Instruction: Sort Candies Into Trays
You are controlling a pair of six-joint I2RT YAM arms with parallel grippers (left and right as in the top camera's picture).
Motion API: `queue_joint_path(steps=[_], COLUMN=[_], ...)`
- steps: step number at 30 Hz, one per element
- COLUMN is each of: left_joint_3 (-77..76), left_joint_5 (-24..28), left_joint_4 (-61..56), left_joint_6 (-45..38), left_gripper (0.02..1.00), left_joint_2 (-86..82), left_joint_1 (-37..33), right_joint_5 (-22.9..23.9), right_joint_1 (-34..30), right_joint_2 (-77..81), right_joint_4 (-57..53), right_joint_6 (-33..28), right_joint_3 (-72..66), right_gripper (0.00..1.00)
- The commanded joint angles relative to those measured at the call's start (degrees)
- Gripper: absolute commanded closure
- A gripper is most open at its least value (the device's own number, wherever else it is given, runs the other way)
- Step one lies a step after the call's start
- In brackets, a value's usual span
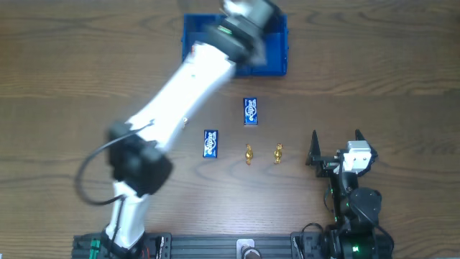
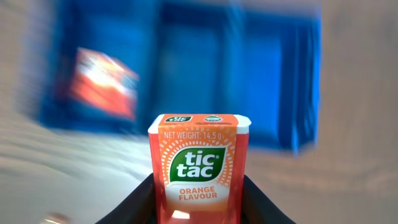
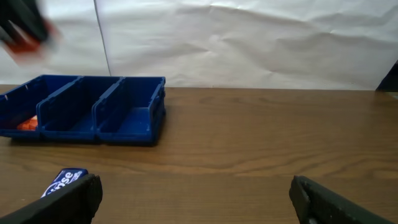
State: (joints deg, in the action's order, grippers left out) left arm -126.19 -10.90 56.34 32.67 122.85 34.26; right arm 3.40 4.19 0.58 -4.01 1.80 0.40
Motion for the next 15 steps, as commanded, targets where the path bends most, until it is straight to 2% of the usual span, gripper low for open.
queue_joint_path(steps=[1,15], left_joint_3=[0.0,0.1], left_joint_5=[1.0,4.7], left_joint_4=[0.9,0.0], left_joint_6=[-8.4,-14.1], left_gripper=[0.713,0.673], left_joint_2=[1.0,7.8], left_joint_1=[-7.5,-13.3], right_joint_5=[-0.1,-0.1], right_joint_1=[-0.3,-0.3], right_joint_2=[-0.4,-0.4], right_joint_4=[-0.4,-0.4], right_joint_6=[-1.0,-1.0], right_joint_3=[0.0,0.0], right_gripper=[0.003,0.003])
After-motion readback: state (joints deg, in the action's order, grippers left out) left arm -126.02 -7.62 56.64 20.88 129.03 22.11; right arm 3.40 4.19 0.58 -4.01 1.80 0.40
